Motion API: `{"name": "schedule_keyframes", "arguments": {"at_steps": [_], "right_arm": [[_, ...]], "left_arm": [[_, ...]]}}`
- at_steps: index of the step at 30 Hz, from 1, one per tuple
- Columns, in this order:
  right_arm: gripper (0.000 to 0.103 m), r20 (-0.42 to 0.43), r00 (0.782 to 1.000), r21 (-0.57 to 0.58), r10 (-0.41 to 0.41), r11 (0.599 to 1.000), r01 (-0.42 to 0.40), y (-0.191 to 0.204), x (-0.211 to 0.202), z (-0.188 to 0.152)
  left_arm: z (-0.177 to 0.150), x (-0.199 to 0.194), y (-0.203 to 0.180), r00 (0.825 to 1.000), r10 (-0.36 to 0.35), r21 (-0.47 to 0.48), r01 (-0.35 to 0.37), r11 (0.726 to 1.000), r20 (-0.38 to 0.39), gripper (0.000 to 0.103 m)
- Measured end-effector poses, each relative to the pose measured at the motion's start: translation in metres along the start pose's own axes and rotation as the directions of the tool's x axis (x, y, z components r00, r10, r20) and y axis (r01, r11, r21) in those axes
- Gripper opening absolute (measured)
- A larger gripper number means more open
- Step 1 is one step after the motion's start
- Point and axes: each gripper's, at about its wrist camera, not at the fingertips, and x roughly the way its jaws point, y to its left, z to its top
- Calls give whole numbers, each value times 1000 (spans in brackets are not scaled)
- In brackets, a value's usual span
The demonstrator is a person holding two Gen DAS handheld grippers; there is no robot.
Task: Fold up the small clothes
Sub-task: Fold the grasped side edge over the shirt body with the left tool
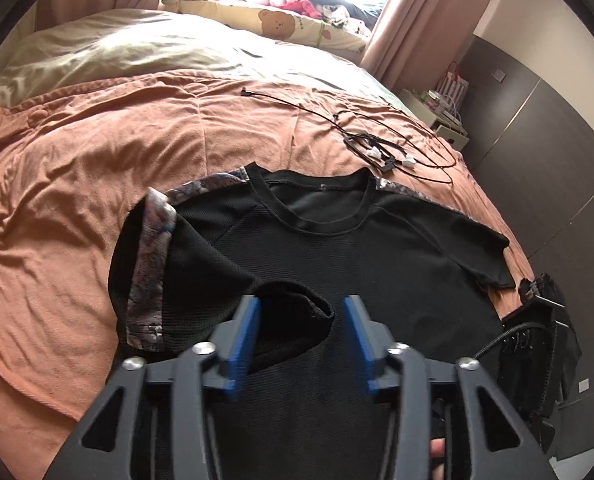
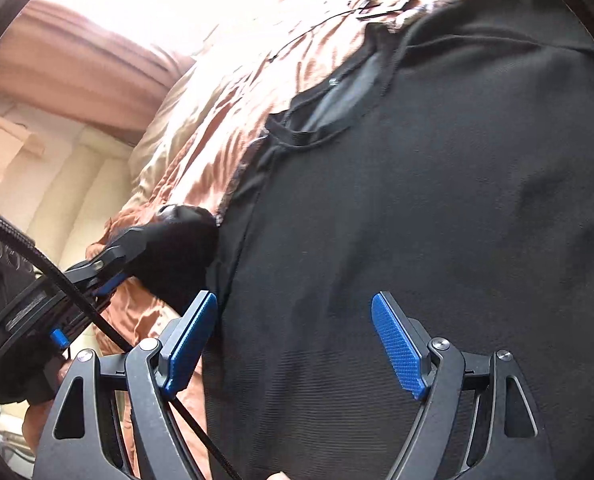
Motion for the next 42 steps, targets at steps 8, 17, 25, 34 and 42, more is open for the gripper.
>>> {"name": "schedule_keyframes", "arguments": {"at_steps": [8,17,25,34,42], "right_arm": [[79,9,1000,34,-3,999,2,-12,-13,1],[55,-50,999,-40,1,999,-3,-5,24,6],[33,-99,995,-116,-29,993,17,-1,67,17],[3,-99,995,-41,16,999,-20,-15,58,18],[3,-123,992,16,31,999,-30,-10,52,-24]], "left_arm": [[-11,-22,25,996,87,-30,-86,996,34,84],[-23,14,69,991,136,-105,-137,985,-19,78],[-30,47,94,992,119,-137,-125,983,-52,68],[-29,78,91,989,123,-131,-133,982,-85,15],[-14,75,64,998,46,-157,-51,986,-36,6]]}}
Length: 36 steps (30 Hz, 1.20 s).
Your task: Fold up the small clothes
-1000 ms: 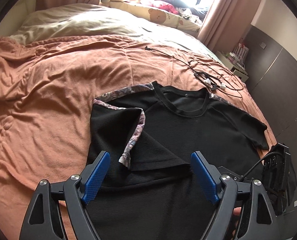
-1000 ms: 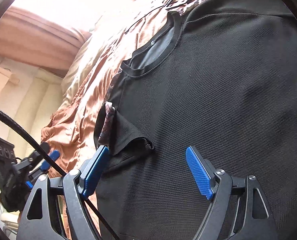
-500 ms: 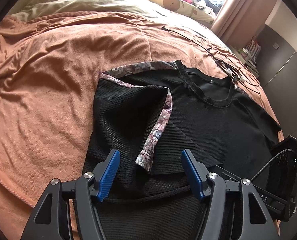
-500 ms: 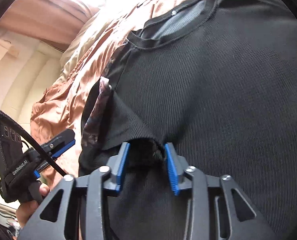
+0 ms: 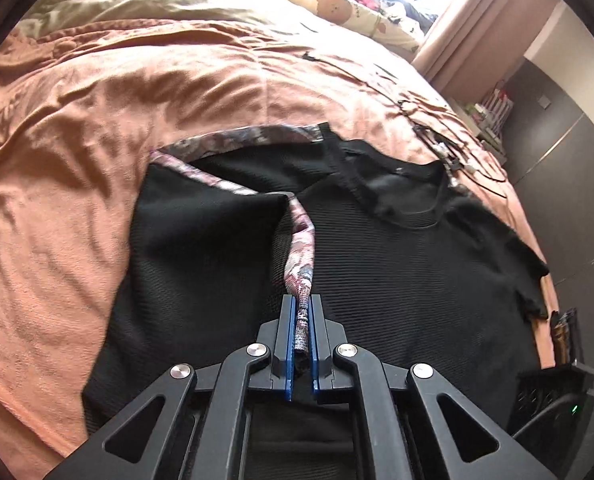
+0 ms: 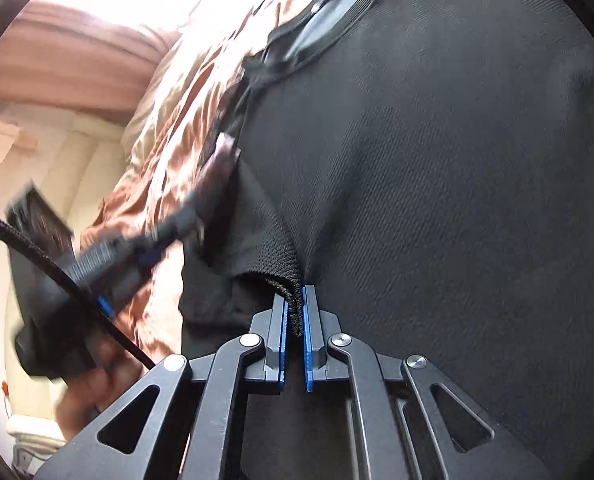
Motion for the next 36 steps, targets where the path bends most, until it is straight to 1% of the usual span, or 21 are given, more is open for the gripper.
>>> {"name": "schedule_keyframes", "arguments": {"at_steps": [2,4,6,7,8,9,10,12,16,17,18,19,21,22,23,24,26,29,34,35,36], "right_arm": [[3,-2,1000,6,7,1000,-7,-3,-6,1],[4,5,1000,12,-7,1000,7,-7,-13,6],[9,21,999,29,-31,999,30,-14,-25,10],[23,41,999,39,-34,999,32,-16,-32,10],[51,63,997,50,-38,998,35,-20,-39,11],[63,89,996,60,-31,998,26,-21,-46,11],[72,114,993,64,-27,998,19,-18,-49,13],[72,142,989,67,-40,997,30,-22,-60,19],[72,160,986,112,-38,994,20,-35,-68,23],[72,158,987,116,-41,993,23,-37,-67,24],[72,154,987,117,-41,993,23,-38,-68,23],[72,151,988,117,-38,993,21,-39,-68,21],[72,152,988,112,-35,993,18,-37,-67,23],[72,154,987,107,-36,994,19,-35,-67,23],[72,154,987,99,-36,995,21,-33,-67,23],[72,151,988,92,-33,996,20,-31,-66,23],[72,142,990,81,-23,997,11,-33,-67,21],[72,132,991,57,-22,998,14,-32,-65,21],[71,130,991,-10,-26,1000,27,-21,-48,29],[64,124,992,-20,-28,999,31,-20,-44,30],[59,115,993,-26,-26,999,29,-19,-41,30]], "left_arm": [[3,0,-14,1000,-22,21,22,1000,3,6],[6,-1,-28,999,-34,51,33,998,16,6],[10,2,-37,999,-42,57,41,998,15,6],[13,5,-42,999,-40,59,39,998,13,6],[15,9,-46,999,-35,59,35,998,11,6],[18,12,-50,999,-33,55,32,998,10,6],[21,14,-53,999,-35,48,35,998,8,6],[25,18,-61,999,-51,44,50,998,11,6],[31,21,-78,998,-62,71,60,996,27,7],[33,22,-80,997,-68,69,66,995,21,11],[35,23,-81,997,-74,65,72,995,17,19],[35,22,-81,996,-82,62,81,995,18,23],[35,17,-80,996,-84,66,82,994,33,42],[35,14,-78,996,-81,68,78,995,42,49],[35,9,-75,996,-78,68,74,995,52,61],[36,6,-72,995,-81,66,77,995,64,67],[36,-2,-63,994,-70,57,66,996,81,68],[34,-12,-43,997,-8,26,6,1000,77,68],[21,-29,-4,993,94,29,-96,995,70,68],[18,-31,5,991,114,24,-116,993,65,68],[16,-34,14,990,130,15,-131,991,61,68]]}}
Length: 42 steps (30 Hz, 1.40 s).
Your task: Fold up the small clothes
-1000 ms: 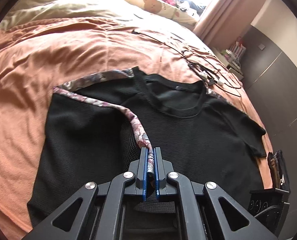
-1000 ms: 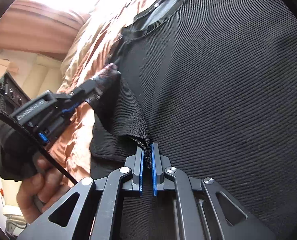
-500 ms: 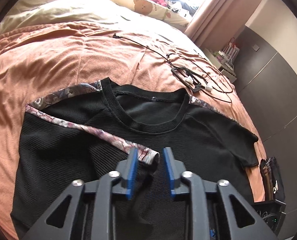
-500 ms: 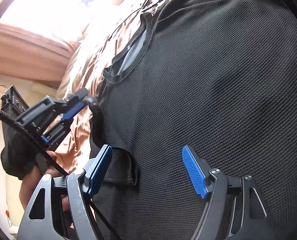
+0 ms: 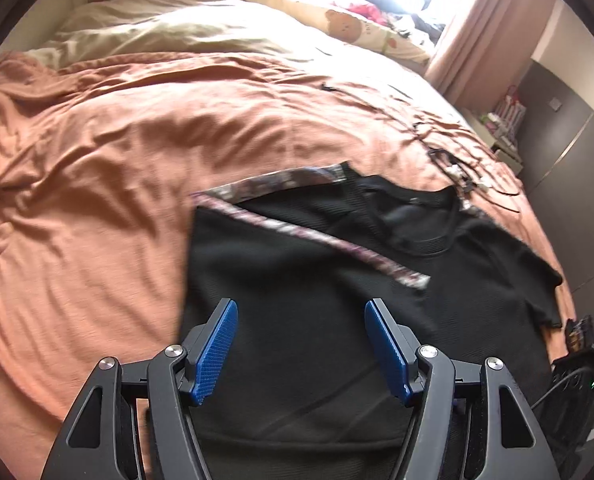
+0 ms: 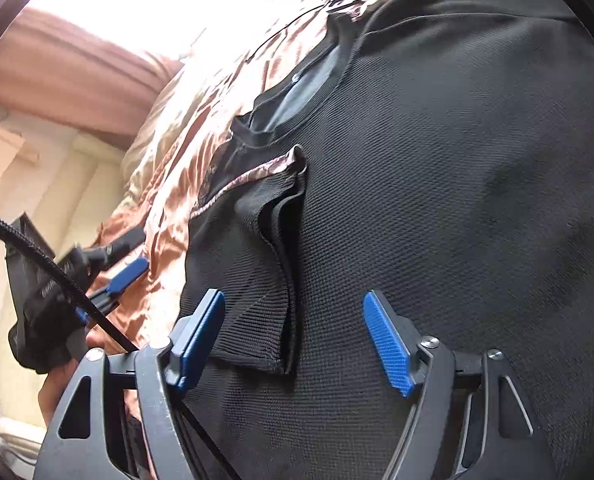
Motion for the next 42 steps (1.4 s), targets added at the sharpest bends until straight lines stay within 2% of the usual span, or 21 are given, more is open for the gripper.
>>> {"name": "schedule_keyframes", "arguments": {"at_steps": [2,7,9,13,15,18,19,22,23,28,32,34,37,40,42], "right_arm": [[51,-18,1000,-6,1,1000,-1,1,10,1],[50,-6,1000,-20,-4,1000,4,4,22,4],[50,-1,1000,-23,1,1000,-1,6,26,8],[45,6,1000,-31,7,999,-7,5,35,15],[42,6,1000,-40,12,999,-12,5,41,20],[37,16,1000,-23,18,1000,-17,2,47,23],[32,21,1000,-28,10,1000,-10,2,47,24],[8,38,999,-35,-33,999,35,2,50,23],[3,44,998,-19,-33,999,34,-1,49,22],[0,94,994,18,-62,998,60,-7,35,20],[0,74,996,39,-52,998,49,-8,32,21],[0,76,997,46,-34,998,30,-5,31,21],[0,80,996,16,-42,999,41,3,31,20],[0,73,997,-29,-34,999,36,10,31,20],[0,62,998,-60,4,998,-1,15,33,19]], "left_arm": [[-4,-2,19,999,28,-16,-28,999,-15,67],[-13,1,52,995,79,-34,-81,996,-54,63],[-18,7,61,993,94,-31,-96,995,-77,57],[-29,19,72,985,115,-18,-118,993,-128,51],[-37,26,78,979,127,-12,-131,991,-162,44],[-46,29,89,974,122,-22,-128,992,-193,42],[-49,28,91,974,116,-23,-123,992,-194,42],[-55,22,94,970,138,-6,-142,990,-199,40],[-56,21,95,969,145,-2,-148,989,-202,40],[-58,17,101,969,141,-14,-147,989,-205,40],[-57,16,100,965,152,-22,-160,987,-212,40],[-51,13,96,970,148,-28,-156,987,-195,40],[-41,6,90,981,133,-32,-139,990,-141,40],[-28,12,80,985,118,-29,-123,992,-125,40],[-21,21,69,987,107,-5,-108,994,-124,33]]}}
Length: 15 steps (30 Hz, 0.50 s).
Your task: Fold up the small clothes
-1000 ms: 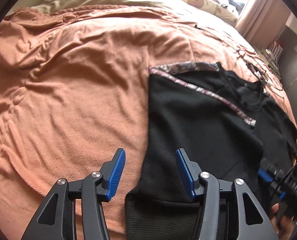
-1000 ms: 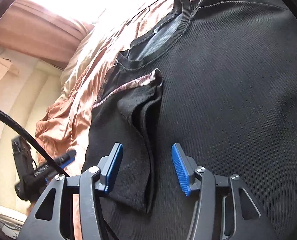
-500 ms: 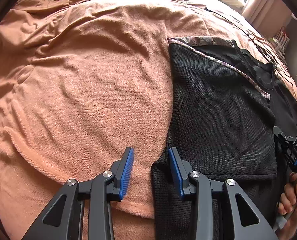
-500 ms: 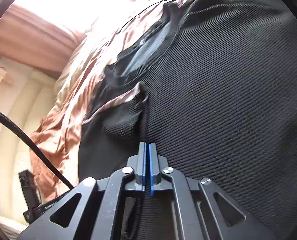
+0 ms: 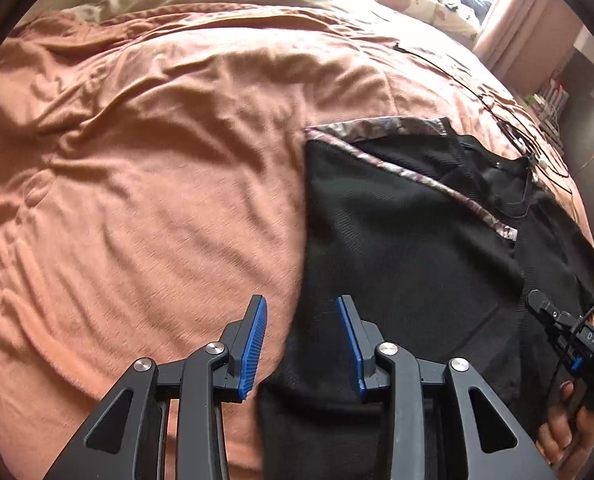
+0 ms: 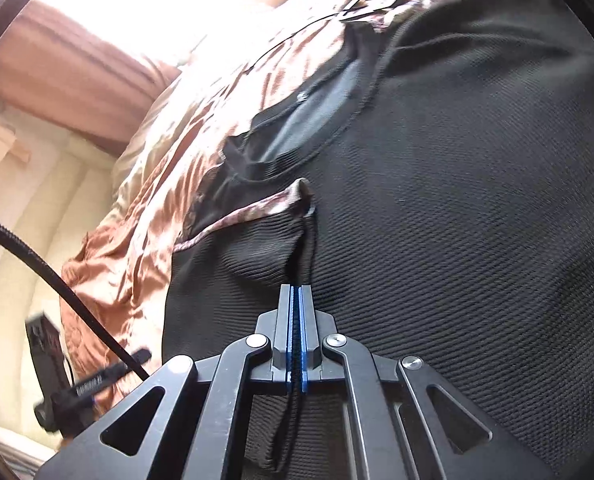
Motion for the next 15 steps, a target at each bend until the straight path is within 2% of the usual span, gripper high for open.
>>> {"name": "schedule_keyframes", "arguments": {"at_steps": [2,5,10,12,15], "right_arm": [[0,10,999,-21,33,999,-33,5,-1,0],[0,16,1000,-36,20,999,-20,6,0,-2],[0,8,1000,-16,20,1000,-20,2,2,-3],[0,15,998,21,60,998,-60,-2,-1,-1],[0,50,994,-5,99,995,-99,4,-8,2]], "left_arm": [[7,10,-11,1000,8,32,-8,999,-9,28],[14,28,-20,999,7,53,-6,999,-32,23],[28,52,-34,999,31,61,-29,998,-26,23],[35,56,-37,999,43,57,-42,997,-17,23],[44,60,-36,997,78,54,-78,995,-4,23]]}}
